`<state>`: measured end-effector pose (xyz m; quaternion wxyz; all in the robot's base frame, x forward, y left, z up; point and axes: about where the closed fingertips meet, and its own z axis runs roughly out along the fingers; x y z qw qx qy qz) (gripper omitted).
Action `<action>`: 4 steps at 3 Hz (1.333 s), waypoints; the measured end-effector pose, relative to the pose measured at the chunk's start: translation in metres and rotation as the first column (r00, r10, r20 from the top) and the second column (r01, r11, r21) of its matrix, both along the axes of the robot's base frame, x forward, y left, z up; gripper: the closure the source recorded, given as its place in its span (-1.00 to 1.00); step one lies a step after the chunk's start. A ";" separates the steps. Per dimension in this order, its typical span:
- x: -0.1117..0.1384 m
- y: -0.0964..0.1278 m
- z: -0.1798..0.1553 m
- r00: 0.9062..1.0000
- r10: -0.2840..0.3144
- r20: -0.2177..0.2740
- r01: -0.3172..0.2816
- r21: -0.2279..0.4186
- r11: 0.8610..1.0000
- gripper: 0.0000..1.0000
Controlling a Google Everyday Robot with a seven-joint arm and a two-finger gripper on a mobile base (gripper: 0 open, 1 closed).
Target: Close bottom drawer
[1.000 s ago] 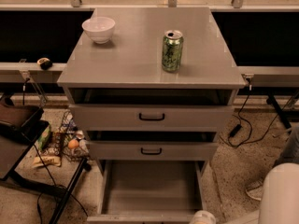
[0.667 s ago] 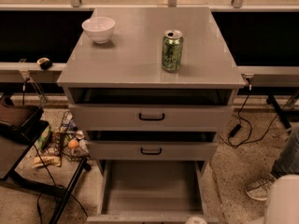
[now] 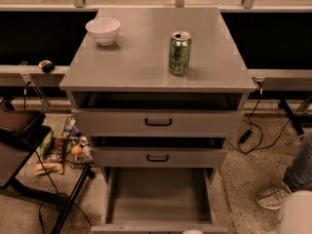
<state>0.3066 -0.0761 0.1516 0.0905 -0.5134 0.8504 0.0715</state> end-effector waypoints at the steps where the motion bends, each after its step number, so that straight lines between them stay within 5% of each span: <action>1: 0.019 0.011 -0.005 0.998 0.041 0.049 -0.041 -0.016 0.999 1.00; 4: 0.076 0.028 0.035 0.973 0.120 0.195 -0.087 -0.169 0.982 1.00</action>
Offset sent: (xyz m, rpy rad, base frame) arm 0.0581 0.0315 0.0136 -0.1238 -0.1823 0.0854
